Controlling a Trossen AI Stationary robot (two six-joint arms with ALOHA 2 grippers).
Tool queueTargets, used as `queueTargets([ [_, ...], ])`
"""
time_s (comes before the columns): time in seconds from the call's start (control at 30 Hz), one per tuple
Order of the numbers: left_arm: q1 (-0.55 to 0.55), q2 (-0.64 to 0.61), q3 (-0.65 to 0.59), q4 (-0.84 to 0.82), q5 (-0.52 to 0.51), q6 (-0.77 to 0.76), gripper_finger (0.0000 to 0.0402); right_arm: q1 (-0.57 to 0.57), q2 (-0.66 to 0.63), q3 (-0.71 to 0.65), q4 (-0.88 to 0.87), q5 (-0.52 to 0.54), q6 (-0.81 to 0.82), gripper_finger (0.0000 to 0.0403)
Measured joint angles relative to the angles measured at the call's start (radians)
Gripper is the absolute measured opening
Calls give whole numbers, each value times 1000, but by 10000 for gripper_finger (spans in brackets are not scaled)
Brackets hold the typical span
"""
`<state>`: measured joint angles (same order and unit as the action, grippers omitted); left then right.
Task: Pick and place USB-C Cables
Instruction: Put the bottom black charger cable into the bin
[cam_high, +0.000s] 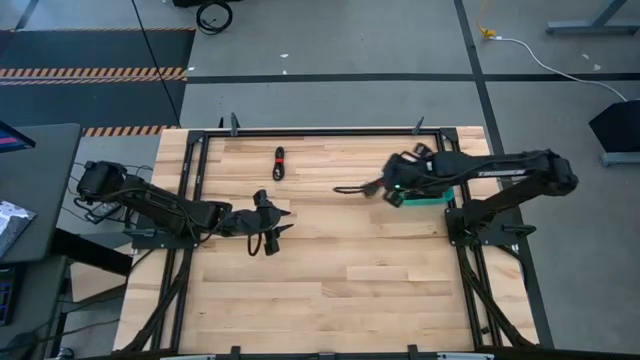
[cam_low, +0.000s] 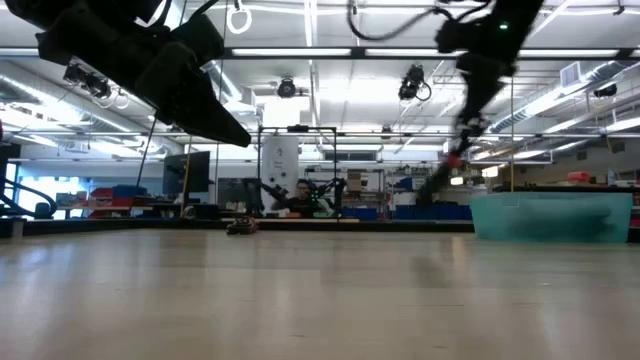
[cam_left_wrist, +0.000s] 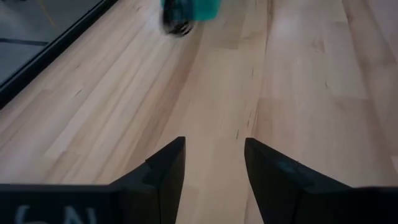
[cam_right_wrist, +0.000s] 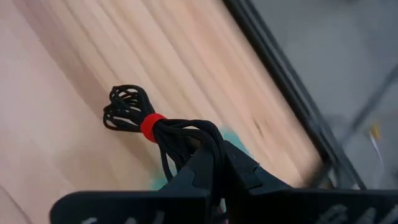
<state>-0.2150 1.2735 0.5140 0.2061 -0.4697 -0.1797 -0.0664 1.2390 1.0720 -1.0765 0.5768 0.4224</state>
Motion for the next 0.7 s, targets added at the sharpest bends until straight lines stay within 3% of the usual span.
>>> queueTargets([
  [0.1,-2,0,0,-6,0,-25,172,-8,-36,0,-148,-2,86,14],
  [0.4,-8,0,-1,-52,5,-46,172,-21,-146,0,-273,55,210,14],
  [0.53,-14,0,-2,-72,5,-62,172,-46,-159,-1,-389,56,299,14],
  [0.7,-14,0,-2,-70,6,-76,172,-101,-159,-47,-397,26,293,14],
])
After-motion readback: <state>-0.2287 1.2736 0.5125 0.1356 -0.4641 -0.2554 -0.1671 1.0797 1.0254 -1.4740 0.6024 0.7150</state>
